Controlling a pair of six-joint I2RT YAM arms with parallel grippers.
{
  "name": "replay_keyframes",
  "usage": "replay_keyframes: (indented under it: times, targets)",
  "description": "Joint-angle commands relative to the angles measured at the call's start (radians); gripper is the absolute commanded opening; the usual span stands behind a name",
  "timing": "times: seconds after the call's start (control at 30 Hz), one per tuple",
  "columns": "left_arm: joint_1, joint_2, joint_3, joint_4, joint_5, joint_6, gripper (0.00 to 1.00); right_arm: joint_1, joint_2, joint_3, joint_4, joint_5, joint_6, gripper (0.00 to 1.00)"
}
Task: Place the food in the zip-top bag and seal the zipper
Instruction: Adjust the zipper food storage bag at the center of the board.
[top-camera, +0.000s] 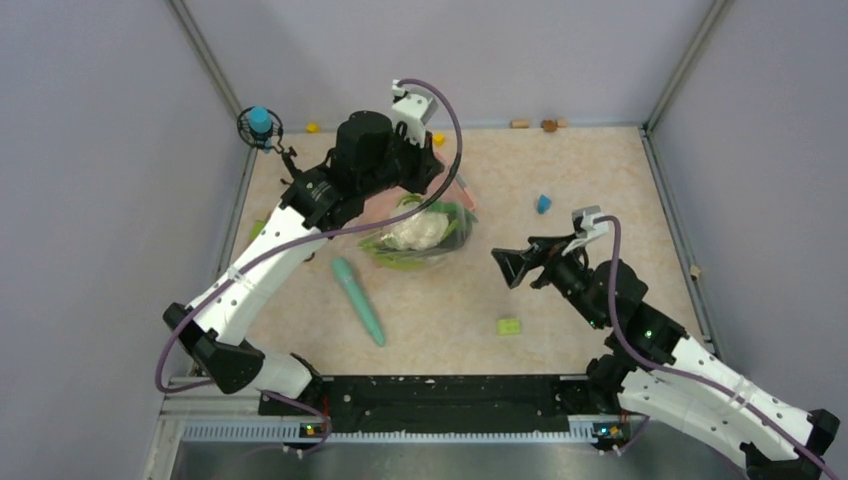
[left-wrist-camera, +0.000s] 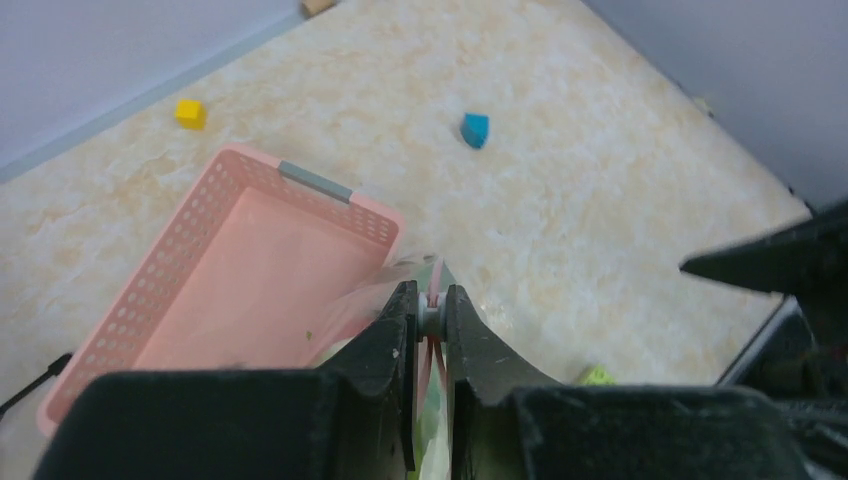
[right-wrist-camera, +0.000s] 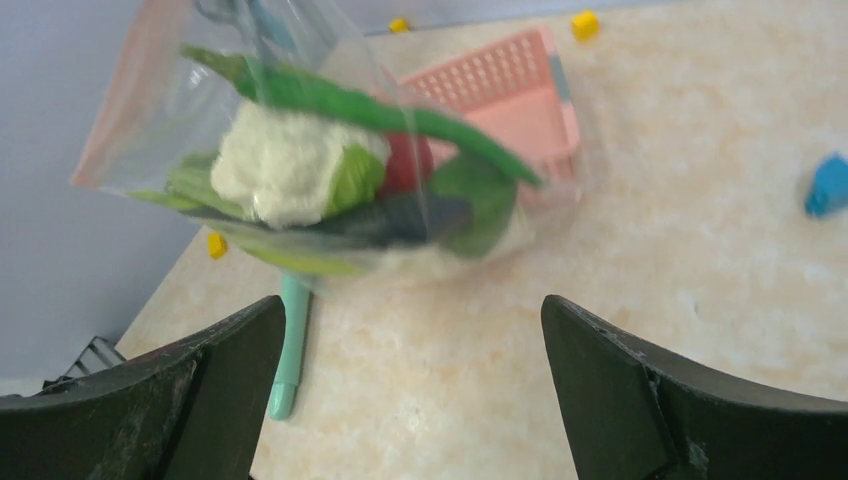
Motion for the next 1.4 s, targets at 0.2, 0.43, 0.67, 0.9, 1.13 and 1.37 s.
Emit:
replay_keyframes:
  times: [0.2, 0.43, 0.67, 0.9, 1.13, 1.37]
  targets:
    - [-0.192, 0.098, 0.264, -0.016, -0.671, -0.238, 0.0, -0.005, -0.02, -0.185, -0.254, -0.212, 0.376, 0.98]
    - [-0.363, 0.042, 0.192, -0.027, -0.96, -0.4, 0.0, -0.006, 0.143, -0.279, -0.141, -0.31, 0.445, 0.99]
    - [-0.559, 0.054, 0.188, 0.027, -1.316, -0.296, 0.0, -0.006, 0.142, -0.33, -0.081, -0.402, 0.435, 0.99]
    - [-0.584, 0.017, 0.115, -0.206, -1.268, -0.627, 0.0, -0.005, -0.003, -0.405, -0.032, -0.532, 0.372, 0.99]
    - [-0.584, -0.044, -0.09, -0.159, -1.283, -0.811, 0.0, -0.005, -0.041, -0.404, -0.16, -0.507, 0.379, 0.99]
    - [-0.578, 0.004, -0.042, -0.265, -1.317, -0.903, 0.0, -0.005, 0.104, -0.362, -0.179, -0.218, 0.374, 0.99]
